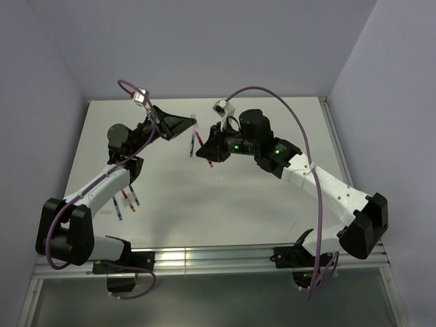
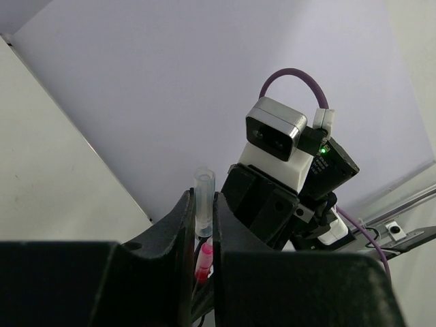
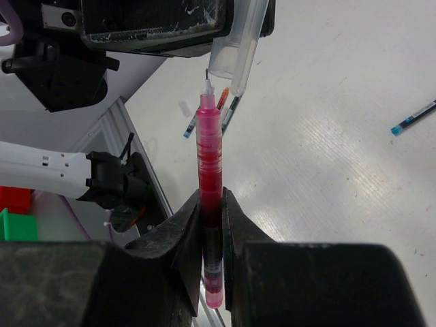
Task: Insert the pens into the pen caps
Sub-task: Insert the pen cap onto the pen.
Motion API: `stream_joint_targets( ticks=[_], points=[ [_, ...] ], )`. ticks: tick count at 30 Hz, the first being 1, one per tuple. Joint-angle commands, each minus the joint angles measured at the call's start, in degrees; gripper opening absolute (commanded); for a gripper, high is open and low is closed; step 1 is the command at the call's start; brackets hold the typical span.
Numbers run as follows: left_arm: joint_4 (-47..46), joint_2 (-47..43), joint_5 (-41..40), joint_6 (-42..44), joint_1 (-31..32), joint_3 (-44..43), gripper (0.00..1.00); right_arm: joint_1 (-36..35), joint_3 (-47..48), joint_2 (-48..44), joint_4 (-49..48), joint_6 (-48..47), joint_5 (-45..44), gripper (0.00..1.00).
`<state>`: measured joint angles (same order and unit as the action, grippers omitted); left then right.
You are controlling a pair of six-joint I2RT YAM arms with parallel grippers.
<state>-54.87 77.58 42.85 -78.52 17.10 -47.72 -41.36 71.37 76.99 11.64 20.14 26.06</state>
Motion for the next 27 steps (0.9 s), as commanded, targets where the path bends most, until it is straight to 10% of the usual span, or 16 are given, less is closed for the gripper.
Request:
stream_joint_targets(
  ticks=[1, 27],
  points=[
    [-2.2, -0.5, 1.1, 1.3, 0.2, -0.8, 0.00, 0.3, 3.1, 0.5, 0.0, 0.3, -0.3, 0.00],
    [-5.0, 0.3, 1.4, -1.1, -0.8, -0.4, 0.00, 0.3, 2.7, 0.9, 1.2, -0.2, -1.1, 0.00]
  ],
)
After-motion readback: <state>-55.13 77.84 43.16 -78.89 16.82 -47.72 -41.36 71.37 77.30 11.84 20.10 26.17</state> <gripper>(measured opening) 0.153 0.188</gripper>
